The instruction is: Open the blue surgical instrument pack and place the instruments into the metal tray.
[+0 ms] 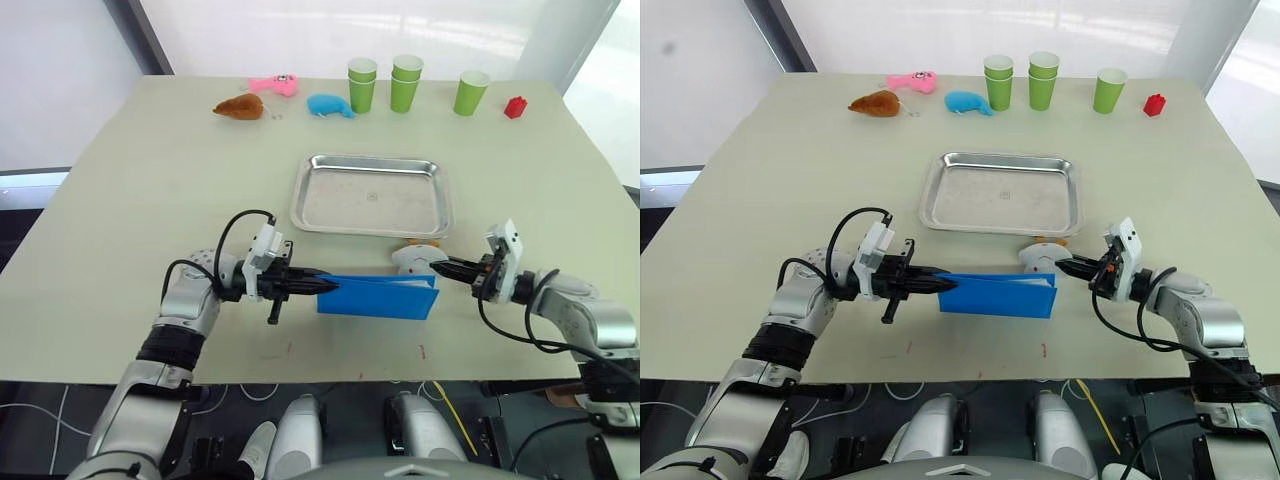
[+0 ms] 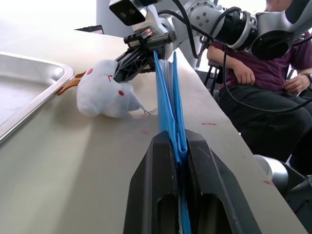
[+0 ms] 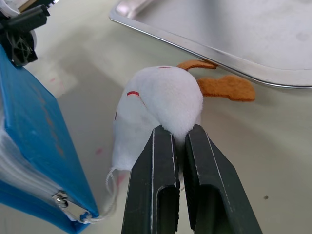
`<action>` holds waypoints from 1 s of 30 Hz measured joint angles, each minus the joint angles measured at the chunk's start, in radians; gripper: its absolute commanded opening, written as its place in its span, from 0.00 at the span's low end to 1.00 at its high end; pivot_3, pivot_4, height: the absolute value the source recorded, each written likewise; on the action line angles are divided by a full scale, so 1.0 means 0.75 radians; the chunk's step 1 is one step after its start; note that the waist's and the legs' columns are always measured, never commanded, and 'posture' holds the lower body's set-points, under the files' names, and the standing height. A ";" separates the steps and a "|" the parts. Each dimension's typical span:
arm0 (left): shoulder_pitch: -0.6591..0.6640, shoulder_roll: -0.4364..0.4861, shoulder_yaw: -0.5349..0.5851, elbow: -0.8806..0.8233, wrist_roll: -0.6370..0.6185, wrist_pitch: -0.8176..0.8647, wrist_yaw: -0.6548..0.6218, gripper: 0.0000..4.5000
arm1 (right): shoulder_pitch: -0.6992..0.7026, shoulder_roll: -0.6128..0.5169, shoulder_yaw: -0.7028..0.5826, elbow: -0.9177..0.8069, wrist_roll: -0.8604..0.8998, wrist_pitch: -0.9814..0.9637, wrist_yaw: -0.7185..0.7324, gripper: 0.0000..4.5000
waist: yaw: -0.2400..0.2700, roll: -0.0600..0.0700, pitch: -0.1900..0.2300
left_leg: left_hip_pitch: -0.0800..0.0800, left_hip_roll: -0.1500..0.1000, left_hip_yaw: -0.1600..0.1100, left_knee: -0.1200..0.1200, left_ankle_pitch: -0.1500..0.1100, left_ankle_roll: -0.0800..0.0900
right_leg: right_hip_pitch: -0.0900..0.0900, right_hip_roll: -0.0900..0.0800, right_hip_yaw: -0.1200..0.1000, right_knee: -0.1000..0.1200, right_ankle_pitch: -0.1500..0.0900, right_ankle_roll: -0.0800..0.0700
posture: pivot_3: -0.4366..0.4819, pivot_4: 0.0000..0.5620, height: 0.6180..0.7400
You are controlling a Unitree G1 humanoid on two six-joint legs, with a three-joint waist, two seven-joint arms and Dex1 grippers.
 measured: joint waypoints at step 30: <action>-0.200 -0.086 0.030 0.263 0.187 -0.225 0.009 0.00 | -0.172 -0.039 -0.414 -0.380 0.789 0.422 -0.470 0.01 | -0.005 0.000 0.000 | -0.002 0.000 -0.002 0.000 0.000 0.000 | 0.000 0.000 0.000 0.000 0.000 0.000 | 0.48 0.27 1.00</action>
